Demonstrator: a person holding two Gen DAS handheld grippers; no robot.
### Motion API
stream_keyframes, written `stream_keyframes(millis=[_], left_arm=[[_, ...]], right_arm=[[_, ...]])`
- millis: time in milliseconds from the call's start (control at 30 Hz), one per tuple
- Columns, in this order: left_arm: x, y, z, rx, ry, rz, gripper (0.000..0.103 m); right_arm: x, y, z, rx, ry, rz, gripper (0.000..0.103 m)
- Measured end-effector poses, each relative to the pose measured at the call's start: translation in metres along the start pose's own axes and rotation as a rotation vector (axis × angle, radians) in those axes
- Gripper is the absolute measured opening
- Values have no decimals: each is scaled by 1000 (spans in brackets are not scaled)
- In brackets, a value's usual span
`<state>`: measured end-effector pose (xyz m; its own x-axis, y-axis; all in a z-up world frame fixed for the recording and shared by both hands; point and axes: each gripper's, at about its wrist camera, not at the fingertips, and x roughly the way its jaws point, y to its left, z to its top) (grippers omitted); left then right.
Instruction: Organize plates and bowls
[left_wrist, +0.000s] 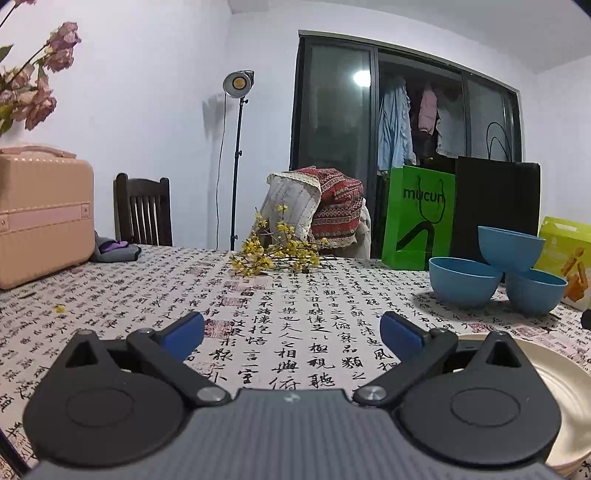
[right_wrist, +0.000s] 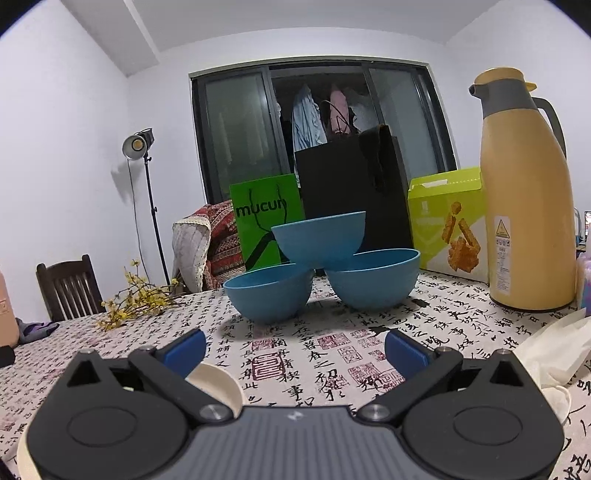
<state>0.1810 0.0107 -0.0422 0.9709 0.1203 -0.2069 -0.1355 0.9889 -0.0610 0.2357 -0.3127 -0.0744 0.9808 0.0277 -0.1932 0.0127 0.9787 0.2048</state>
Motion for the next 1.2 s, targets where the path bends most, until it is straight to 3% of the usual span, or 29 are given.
stream_keyframes(millis=[1200], left_arm=[[-4, 3, 0, -28, -16, -41, 103]], right_arm=[[-11, -2, -5, 35, -80, -41, 103]])
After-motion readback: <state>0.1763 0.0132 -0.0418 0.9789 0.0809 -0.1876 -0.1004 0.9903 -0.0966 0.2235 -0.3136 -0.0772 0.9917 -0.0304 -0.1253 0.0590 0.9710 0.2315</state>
